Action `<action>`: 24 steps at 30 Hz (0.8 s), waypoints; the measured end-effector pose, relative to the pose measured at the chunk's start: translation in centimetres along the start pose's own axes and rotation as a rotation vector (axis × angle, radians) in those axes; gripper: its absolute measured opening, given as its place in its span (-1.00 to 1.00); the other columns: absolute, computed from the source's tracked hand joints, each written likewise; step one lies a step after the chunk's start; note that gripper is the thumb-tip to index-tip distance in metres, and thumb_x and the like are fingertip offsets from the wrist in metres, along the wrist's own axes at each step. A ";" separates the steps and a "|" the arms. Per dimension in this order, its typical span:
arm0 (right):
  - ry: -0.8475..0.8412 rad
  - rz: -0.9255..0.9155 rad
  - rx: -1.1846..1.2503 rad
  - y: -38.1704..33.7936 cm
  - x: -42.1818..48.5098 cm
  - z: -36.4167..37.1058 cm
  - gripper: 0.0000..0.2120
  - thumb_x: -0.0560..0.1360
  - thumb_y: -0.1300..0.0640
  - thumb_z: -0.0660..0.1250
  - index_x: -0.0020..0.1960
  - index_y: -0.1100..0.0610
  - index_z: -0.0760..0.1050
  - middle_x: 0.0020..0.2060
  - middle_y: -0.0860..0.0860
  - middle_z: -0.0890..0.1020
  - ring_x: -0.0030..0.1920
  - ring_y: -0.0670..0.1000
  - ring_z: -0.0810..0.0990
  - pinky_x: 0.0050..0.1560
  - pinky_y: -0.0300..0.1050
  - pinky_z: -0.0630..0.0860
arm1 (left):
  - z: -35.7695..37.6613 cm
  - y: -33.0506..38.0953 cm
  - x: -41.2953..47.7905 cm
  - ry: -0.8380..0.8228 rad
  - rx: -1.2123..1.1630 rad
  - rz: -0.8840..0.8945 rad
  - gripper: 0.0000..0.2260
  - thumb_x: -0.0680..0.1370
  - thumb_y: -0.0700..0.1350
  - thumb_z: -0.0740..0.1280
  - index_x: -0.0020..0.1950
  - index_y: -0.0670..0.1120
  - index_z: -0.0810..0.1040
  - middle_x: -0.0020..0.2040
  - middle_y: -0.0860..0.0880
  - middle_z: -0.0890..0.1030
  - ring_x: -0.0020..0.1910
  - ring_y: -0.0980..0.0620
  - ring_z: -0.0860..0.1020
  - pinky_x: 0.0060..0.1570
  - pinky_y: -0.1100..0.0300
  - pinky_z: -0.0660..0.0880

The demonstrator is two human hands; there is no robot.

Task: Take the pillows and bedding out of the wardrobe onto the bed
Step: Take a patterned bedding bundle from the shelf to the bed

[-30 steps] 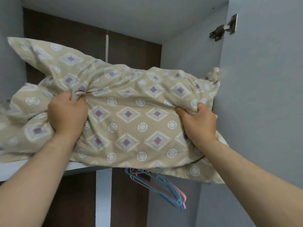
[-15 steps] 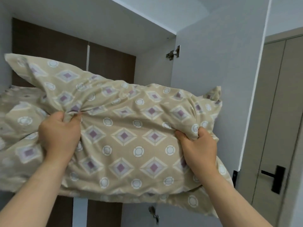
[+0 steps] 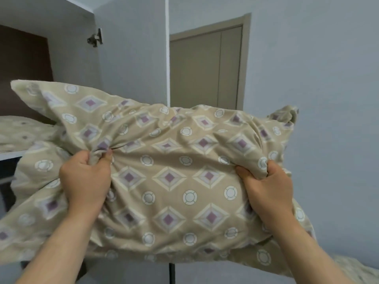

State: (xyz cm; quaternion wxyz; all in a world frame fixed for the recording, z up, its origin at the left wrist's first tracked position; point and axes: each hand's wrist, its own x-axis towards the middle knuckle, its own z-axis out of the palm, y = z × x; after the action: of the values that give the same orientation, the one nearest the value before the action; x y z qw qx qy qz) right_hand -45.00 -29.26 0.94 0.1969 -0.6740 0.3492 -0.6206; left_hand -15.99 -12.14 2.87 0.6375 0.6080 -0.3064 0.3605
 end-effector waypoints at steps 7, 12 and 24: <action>0.267 0.065 -0.284 4.7 -1.2 -17.3 -0.66 0.31 -0.25 0.40 -0.22 0.03 0.53 -0.35 -0.20 0.59 -0.29 -0.15 0.51 -0.27 -0.11 0.37 | 10.8 11.1 -8.8 -0.284 -0.282 0.001 -0.52 0.40 0.02 0.38 -0.46 -0.11 0.11 -0.54 -0.01 0.12 -0.54 0.07 0.13 -0.54 0.22 0.14; 0.453 0.138 -0.453 7.0 -2.9 -27.3 -0.62 0.30 -0.28 0.38 -0.21 0.05 0.53 -0.33 -0.14 0.61 -0.26 -0.07 0.56 -0.25 -0.07 0.43 | 18.2 19.5 -15.5 -0.467 -0.486 -0.010 -0.53 0.40 -0.02 0.40 -0.47 -0.13 0.14 -0.54 -0.01 0.14 -0.53 0.02 0.10 -0.54 0.23 0.13; 0.854 0.439 -0.819 13.9 -6.3 -41.6 -0.57 0.26 -0.33 0.37 -0.18 0.03 0.53 -0.29 -0.14 0.61 -0.22 0.00 0.57 -0.17 0.00 0.51 | 34.5 36.0 -34.2 -0.981 -0.846 -0.071 -0.53 0.39 0.07 0.37 -0.45 -0.10 0.13 -0.52 0.00 0.14 -0.50 0.00 0.11 -0.51 0.08 0.13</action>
State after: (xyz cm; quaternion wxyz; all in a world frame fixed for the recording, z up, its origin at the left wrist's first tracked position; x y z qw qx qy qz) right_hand -88.55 -27.16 -6.86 -0.1111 -0.3003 0.7363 -0.5961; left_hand -63.23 -49.50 -3.04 0.6195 0.4082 -0.6573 -0.1324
